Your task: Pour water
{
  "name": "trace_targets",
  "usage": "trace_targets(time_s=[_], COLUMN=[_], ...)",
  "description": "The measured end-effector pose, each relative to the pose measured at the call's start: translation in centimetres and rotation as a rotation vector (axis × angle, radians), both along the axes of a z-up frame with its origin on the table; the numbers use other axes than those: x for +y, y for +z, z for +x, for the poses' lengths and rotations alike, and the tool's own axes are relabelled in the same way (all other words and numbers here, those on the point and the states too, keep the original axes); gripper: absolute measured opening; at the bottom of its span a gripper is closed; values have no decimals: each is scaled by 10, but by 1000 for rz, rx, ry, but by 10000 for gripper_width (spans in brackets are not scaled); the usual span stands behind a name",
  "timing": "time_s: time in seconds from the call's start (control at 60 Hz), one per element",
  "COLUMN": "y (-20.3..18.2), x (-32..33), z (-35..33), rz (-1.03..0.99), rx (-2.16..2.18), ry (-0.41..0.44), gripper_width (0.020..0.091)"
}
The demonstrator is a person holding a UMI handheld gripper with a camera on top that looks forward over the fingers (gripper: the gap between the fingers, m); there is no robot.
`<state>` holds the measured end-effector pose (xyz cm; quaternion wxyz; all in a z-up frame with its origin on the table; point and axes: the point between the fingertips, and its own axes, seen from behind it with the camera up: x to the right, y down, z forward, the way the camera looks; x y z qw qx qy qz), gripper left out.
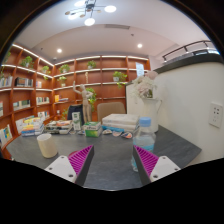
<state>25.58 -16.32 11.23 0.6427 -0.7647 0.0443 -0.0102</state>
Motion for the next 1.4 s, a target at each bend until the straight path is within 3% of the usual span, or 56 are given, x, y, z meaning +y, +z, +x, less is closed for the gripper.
trace_targets(time_s=[0.2, 0.483, 0.517, 0.583, 0.6, 0.683, 0.783, 1.083, 1.4], y=[-1, -29, -33, -39, -40, -38, -36, -34, 5], x=[3, 60, 64, 71, 71, 74, 73, 82, 131], z=[79, 97, 98, 100, 100, 96, 97, 80, -51], rz=[41, 3, -1, -13, -11, 15, 50, 3, -10], rx=[-38, -108, -118, -123, -124, -123, -131, -256, -912], ry=[-116, -76, -77, -83, -88, -68, -77, -40, 162], gripper_width=[772, 766, 733, 584, 473, 421, 296, 295, 295])
